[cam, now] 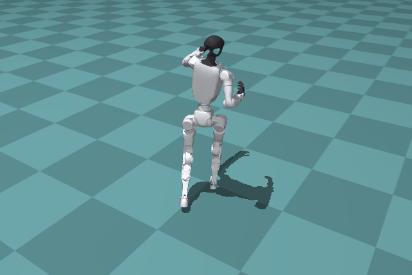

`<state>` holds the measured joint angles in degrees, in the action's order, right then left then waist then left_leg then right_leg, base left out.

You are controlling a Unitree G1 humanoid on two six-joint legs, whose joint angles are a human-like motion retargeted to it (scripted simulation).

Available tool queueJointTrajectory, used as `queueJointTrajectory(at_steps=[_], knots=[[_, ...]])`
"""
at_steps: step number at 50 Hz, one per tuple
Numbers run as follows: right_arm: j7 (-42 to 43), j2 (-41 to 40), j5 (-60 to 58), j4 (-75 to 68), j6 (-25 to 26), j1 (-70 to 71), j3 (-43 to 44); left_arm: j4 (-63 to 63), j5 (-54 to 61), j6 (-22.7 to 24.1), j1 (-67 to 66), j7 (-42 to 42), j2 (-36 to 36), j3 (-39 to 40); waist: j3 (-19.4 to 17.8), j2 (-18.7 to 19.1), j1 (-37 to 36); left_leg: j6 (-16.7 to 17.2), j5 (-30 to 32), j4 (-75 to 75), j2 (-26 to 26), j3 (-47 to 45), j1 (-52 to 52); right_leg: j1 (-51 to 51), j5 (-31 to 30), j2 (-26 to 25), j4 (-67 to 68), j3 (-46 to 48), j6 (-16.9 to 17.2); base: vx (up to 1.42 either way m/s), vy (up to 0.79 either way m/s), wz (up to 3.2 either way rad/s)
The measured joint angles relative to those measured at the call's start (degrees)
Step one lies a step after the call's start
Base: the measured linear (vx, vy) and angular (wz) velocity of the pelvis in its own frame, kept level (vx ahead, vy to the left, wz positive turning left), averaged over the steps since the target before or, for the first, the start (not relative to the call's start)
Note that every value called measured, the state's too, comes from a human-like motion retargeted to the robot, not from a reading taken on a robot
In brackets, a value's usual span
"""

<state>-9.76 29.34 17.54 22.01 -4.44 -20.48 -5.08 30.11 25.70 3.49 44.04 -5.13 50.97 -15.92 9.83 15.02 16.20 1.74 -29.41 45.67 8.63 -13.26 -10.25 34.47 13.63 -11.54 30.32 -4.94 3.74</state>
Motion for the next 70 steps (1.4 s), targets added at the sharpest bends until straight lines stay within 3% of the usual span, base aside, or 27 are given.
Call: queueJointTrajectory(at_steps=[2, 3, 5, 9, 13, 15, 19, 23, 28, 30, 32, 39, 44, 52, 56, 60, 62, 65, 70], knots=[[4.77, -2.19, -3.11, 0.29, -1.14, 2.41, 0.69, -8.54, -0.49, 1.87, -3.47, 3.63, -4.12, 1.98, 4.59, -2.99, -1.97, -1.87, 0.29, -10.06, -5.85, -0.46, -1.86, 6.31, -0.71, 3.58, 0.47, -0.82, 1.28, -0.41, 0.07, 0.22], [6.91, -3.33, -4.58, 0.76, -1.82, 3.89, 0.62, -11.96, -0.71, 3.00, -5.73, 4.63, -6.18, 3.06, 4.42, -4.58, -2.80, -2.50, -1.18, -11.77, -6.74, -0.87, -2.14, 7.73, -0.65, 4.09, 1.39, -0.43, 1.49, -0.50, 0.08, 0.03], [12.32, -5.03, -9.71, 1.14, -3.32, 10.08, -0.72, -22.54, -2.60, 3.71, -14.90, 7.19, -11.58, 7.58, 5.28, -8.86, -4.50, -4.45, 2.25, -25.64, -12.25, -1.97, 0.16, 11.40, 0.90, 7.94, 2.28, 0.17, 1.25, -0.56, 0.08, -0.13], [18.90, -7.55, -19.66, 5.55, -4.67, 28.27, -1.64, -28.00, -3.42, 4.90, -32.03, 6.39, -21.72, 8.98, 3.29, -17.40, -12.66, -6.23, 2.80, -30.13, -15.19, -3.46, -3.00, 14.20, 7.34, 12.37, 13.06, 3.99, -2.56, -0.64, 0.04, -0.33], [23.37, -5.28, -30.02, 4.35, -2.72, 52.35, -3.92, -30.61, -4.09, 2.33, -52.76, 2.25, -26.98, 10.95, 2.08, -25.27, -21.11, -8.71, 6.10, -36.42, -19.35, -3.66, -5.48, 12.53, 16.44, 19.90, 31.97, 6.07, -7.24, -0.61, 0.03, -0.02], [24.52, -3.97, -32.19, 3.18, -1.97, 59.33, -4.53, -30.03, -3.73, 1.24, -60.52, 0.64, -28.27, 12.36, 1.82, -29.23, -25.17, -9.94, 7.47, -36.14, -20.58, -4.74, -8.14, 9.09, 18.90, 24.49, 37.25, 7.06, -8.39, -0.61, -0.01, 0.18], [27.69, -3.26, -33.72, -3.42, -0.63, 67.28, -4.16, -31.60, -3.29, 0.33, -70.69, -2.27, -29.72, 17.73, 1.26, -35.46, -31.95, -12.23, 7.99, -31.57, -21.19, -6.90, -14.41, -0.57, 21.26, 31.59, 35.29, 10.95, -6.78, -0.52, -0.05, 0.24], [29.48, -4.81, -33.47, -7.03, -0.82, 65.05, -2.51, -33.37, -4.88, 0.45, -71.56, -0.64, -31.45, 22.93, 1.20, -38.01, -36.57, -11.55, 7.82, -23.86, -16.89, -10.03, -21.68, -7.34, 23.43, 33.42, 24.22, 16.89, -4.91, -0.45, -0.16, -0.45], [26.06, -6.45, -30.80, -6.83, -3.17, 50.89, -2.93, -35.06, -8.74, 2.03, -60.89, 5.85, -33.73, 26.74, 2.42, -34.82, -35.59, -8.16, 7.23, -14.84, -7.20, -13.37, -28.71, -7.39, 27.55, 29.25, 15.32, 19.19, -5.16, -0.40, -0.23, -0.98], [22.96, -6.28, -29.10, -6.04, -4.83, 43.59, -4.56, -36.09, -10.60, 2.90, -54.77, 8.29, -33.36, 27.44, 2.83, -32.04, -32.44, -6.70, 7.88, -13.10, -3.67, -14.73, -29.59, -6.26, 28.37, 27.18, 14.59, 17.46, -5.54, -0.35, -0.23, -1.14], [18.98, -4.90, -26.60, -4.25, -6.55, 35.27, -6.06, -35.43, -12.64, 3.99, -47.45, 10.69, -30.94, 27.48, 4.19, -26.94, -28.88, -4.81, 9.36, -13.15, 1.72, -15.58, -29.80, -6.01, 26.52, 22.40, 11.06, 15.60, -6.55, -0.30, -0.22, -1.35], [13.43, 4.69, -23.42, -2.02, -10.18, 12.67, -6.16, -23.05, -22.06, 3.77, -29.43, 17.60, -7.92, 26.01, 6.84, -11.11, -12.61, -0.35, 17.36, -19.97, 10.94, -18.95, -27.39, -3.86, 19.86, 14.56, 4.43, 8.25, -7.12, -0.19, -0.19, -1.04], [14.78, 9.15, -24.92, 0.38, -11.63, 6.11, -2.86, -15.88, -27.76, 1.37, -28.43, 16.86, 1.84, 24.60, 6.50, -6.57, -6.16, -0.70, 17.39, -12.40, 13.67, -19.50, -28.97, -0.88, 19.81, 13.96, 7.53, 2.85, -6.25, -0.04, -0.06, -0.82], [21.33, 4.45, -27.40, 5.82, -11.39, 11.20, -3.30, -19.23, -28.02, 2.07, -32.56, 16.28, -5.17, 23.43, 5.25, -7.36, -8.96, -6.08, 7.82, 5.85, 17.48, -21.06, -29.89, -1.21, 22.89, 11.75, 12.29, -4.25, -5.31, 0.10, 0.14, -0.91], [24.69, 1.40, -28.85, 6.13, -10.98, 16.60, -5.54, -22.69, -27.68, 2.37, -33.63, 17.41, -8.38, 23.87, 4.96, -7.79, -10.57, -9.28, 1.82, 6.39, 15.70, -23.41, -27.01, -2.99, 23.52, 12.98, 13.14, -5.16, -4.01, 0.14, 0.27, -0.19], [27.28, -1.35, -30.65, 5.83, -10.99, 21.25, -7.77, -27.13, -27.45, 3.44, -32.84, 17.71, -9.58, 22.90, 4.94, -10.06, -9.72, -11.65, -0.69, -0.38, 7.94, -25.77, -22.49, -3.92, 23.13, 17.96, 16.18, -5.76, -1.65, 0.11, 0.30, 0.60], [28.12, -3.03, -31.59, 5.80, -10.88, 23.85, -8.78, -30.33, -27.26, 3.96, -32.22, 17.24, -10.13, 21.81, 4.99, -12.29, -9.24, -12.41, 0.31, -7.19, 1.72, -26.42, -19.71, -3.67, 22.49, 21.85, 18.64, -5.16, -0.60, 0.08, 0.27, 0.78], [28.10, -5.55, -32.59, 6.69, -10.38, 27.03, -10.31, -35.09, -27.08, 5.23, -32.45, 15.71, -12.07, 19.86, 5.46, -14.42, -9.89, -12.81, 0.54, -11.14, -2.79, -25.54, -18.60, -2.24, 21.43, 24.91, 24.01, -3.42, -0.40, 0.03, 0.22, 0.72], [26.43, -11.23, -34.46, 7.44, -8.35, 35.70, -11.65, -43.10, -25.54, 5.50, -36.33, 10.74, -18.14, 17.78, 5.48, -20.82, -13.13, -14.01, 3.00, -18.58, -11.21, -21.19, -17.78, -0.97, 22.12, 25.85, 30.66, -3.19, 0.15, -0.03, 0.14, 1.01]])
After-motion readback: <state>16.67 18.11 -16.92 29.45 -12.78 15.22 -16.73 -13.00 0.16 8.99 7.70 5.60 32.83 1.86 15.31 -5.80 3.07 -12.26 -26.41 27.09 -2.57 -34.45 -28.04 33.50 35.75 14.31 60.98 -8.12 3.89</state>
